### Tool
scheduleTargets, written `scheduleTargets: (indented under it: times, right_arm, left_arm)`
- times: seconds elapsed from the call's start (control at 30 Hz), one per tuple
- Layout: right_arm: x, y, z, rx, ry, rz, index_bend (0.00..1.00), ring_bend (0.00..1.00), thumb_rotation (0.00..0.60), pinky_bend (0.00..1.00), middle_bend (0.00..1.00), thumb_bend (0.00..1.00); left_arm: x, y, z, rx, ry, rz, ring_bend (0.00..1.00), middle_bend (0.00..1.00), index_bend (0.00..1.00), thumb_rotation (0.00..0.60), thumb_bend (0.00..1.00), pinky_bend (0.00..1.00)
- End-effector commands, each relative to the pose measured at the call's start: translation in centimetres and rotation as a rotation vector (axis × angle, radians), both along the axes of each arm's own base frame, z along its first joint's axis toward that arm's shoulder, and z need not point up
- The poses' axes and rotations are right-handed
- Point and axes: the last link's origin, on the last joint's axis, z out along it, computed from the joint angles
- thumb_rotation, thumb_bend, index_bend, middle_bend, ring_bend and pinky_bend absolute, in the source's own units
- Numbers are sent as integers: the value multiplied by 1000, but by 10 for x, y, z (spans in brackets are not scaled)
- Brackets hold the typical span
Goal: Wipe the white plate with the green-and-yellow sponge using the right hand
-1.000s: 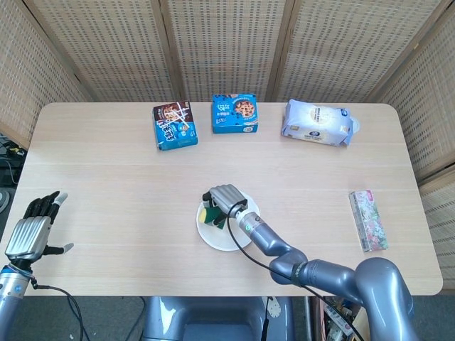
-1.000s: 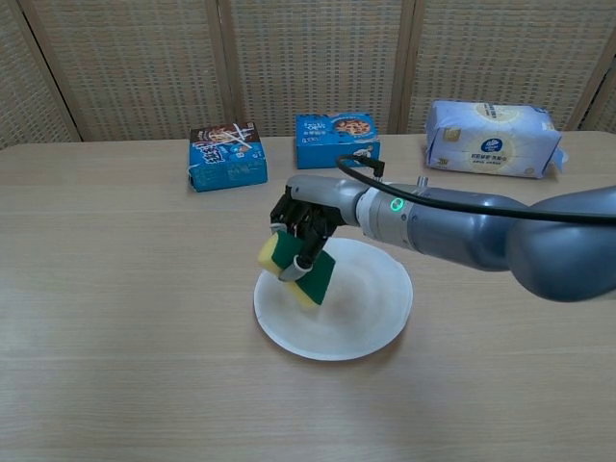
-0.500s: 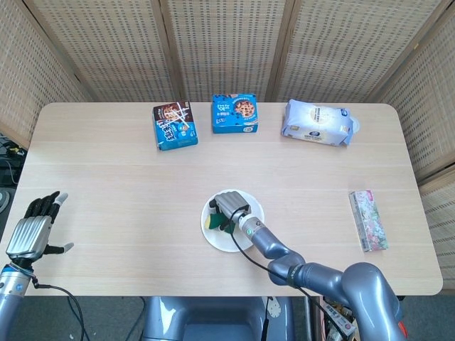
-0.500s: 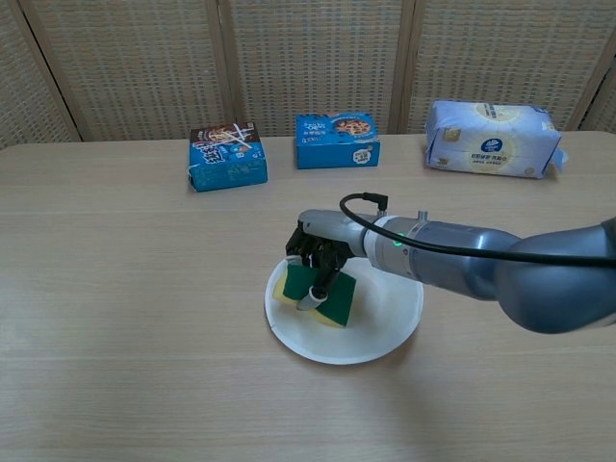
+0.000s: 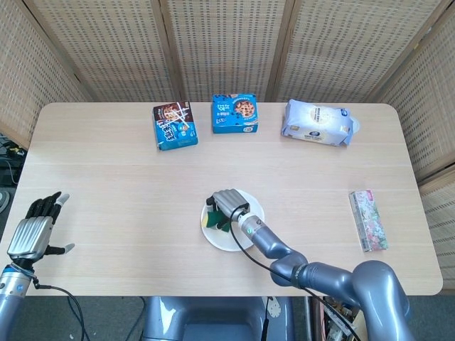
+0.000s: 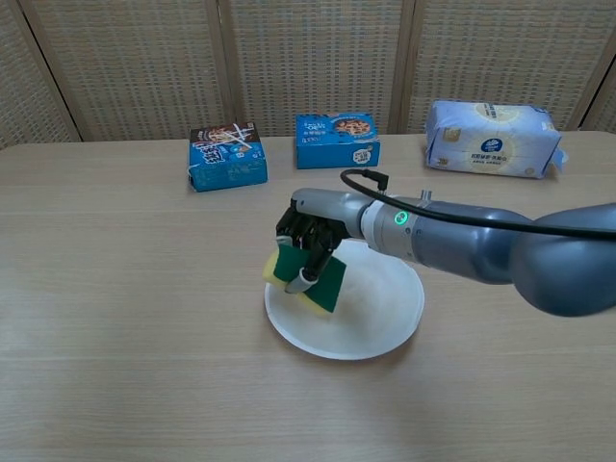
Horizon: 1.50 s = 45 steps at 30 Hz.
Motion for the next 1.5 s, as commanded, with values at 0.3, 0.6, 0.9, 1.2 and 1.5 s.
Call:
scheduleTargets:
  times: [0.3, 0.6, 0.9, 1.2, 1.5]
  right_arm:
    - [-10, -26, 91, -263, 44, 53, 656, 461, 600, 318, 592, 555]
    - [-89, -30, 109, -263, 514, -67, 655, 461, 600, 318, 592, 552]
    - [-123, -19, 99, -237, 726, -105, 410, 193, 600, 129, 247, 135]
    - [-119, -14, 105, -277, 624, -106, 47, 0, 600, 0, 0, 0]
    - [-113, 32, 177, -429, 297, -88, 14, 0, 600, 0, 0, 0]
  left_arm:
    - [3, -3, 1, -6, -9, -13, 0, 0, 0, 600, 0, 0]
    - [7, -7, 1, -16, -14, -31, 0, 0, 0, 600, 0, 0]
    - [10, -10, 3, -15, -20, -47, 0, 0, 0, 600, 0, 0]
    - [12, -13, 4, -10, -25, -56, 0, 0, 0, 600, 0, 0]
    - [13, -14, 8, 9, -22, -71, 0, 0, 0, 600, 0, 0]
